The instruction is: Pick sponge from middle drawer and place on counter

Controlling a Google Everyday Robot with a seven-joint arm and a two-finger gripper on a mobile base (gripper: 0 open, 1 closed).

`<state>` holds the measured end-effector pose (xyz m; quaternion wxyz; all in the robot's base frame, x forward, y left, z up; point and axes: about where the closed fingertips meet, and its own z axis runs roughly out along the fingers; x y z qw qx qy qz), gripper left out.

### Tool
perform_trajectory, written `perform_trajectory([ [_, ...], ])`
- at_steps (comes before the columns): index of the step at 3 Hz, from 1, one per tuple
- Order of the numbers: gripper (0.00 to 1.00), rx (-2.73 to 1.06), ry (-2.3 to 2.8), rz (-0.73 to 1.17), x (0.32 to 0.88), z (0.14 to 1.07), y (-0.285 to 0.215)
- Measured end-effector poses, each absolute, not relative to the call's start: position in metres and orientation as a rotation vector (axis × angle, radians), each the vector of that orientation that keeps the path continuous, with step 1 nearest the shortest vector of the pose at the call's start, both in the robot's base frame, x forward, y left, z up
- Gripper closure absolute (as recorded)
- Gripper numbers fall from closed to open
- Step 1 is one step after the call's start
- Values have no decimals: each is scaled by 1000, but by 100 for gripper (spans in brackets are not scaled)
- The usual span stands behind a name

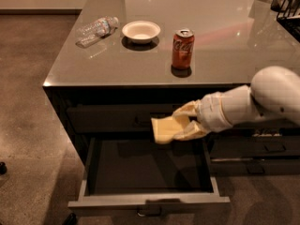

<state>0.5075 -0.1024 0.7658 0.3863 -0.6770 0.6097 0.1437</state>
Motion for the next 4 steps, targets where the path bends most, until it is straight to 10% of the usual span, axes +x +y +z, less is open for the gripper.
perform_trajectory([
  [4,100,-1609,1801,253,580,851,-171],
])
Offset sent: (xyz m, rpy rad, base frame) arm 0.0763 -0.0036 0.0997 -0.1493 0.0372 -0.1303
